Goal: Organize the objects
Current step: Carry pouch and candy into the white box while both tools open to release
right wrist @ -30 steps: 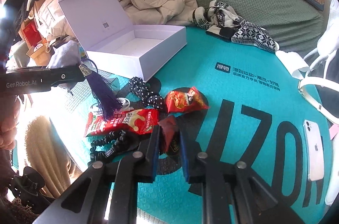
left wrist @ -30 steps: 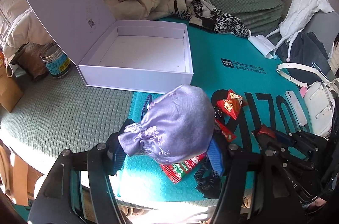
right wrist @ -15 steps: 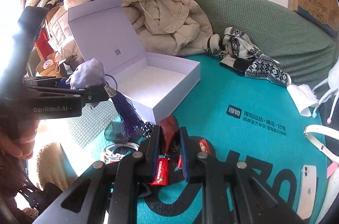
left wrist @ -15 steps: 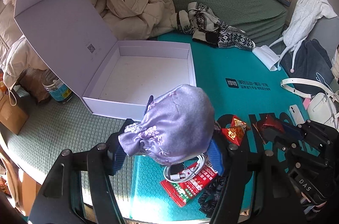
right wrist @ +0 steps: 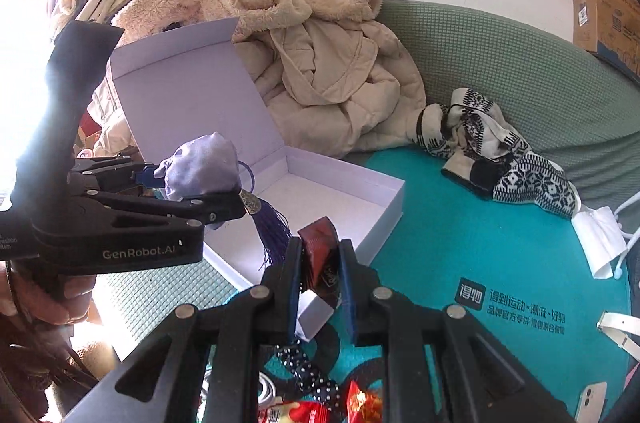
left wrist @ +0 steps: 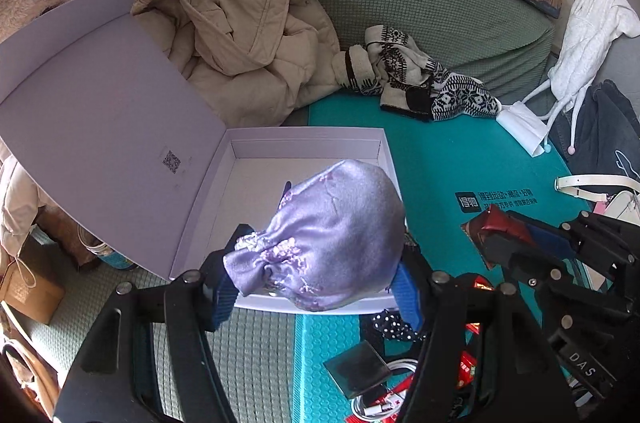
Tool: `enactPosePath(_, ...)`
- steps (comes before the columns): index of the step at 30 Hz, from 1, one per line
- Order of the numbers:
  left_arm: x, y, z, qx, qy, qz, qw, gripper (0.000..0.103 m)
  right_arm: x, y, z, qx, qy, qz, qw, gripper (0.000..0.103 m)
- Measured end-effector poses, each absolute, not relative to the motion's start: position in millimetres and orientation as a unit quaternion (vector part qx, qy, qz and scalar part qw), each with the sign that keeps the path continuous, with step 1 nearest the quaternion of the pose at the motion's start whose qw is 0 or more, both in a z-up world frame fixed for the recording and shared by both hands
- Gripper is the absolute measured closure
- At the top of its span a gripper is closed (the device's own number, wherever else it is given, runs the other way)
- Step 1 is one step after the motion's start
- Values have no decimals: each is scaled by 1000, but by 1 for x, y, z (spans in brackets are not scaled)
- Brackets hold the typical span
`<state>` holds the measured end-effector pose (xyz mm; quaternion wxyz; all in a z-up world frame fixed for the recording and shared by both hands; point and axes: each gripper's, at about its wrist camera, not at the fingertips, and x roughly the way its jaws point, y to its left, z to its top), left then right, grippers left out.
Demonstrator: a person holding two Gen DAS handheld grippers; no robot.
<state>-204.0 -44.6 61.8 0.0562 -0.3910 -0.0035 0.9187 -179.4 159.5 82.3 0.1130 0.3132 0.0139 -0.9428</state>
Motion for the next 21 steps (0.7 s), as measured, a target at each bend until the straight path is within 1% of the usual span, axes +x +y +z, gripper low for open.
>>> enactPosePath(10,-284,-66,42,-395,8,918,30,40,-250,155,77,304,22,-943,133,86)
enactPosePath(21,-345,-72,-4,-420,26,907,25,40,-308,149,49,331,36,-931,149,86)
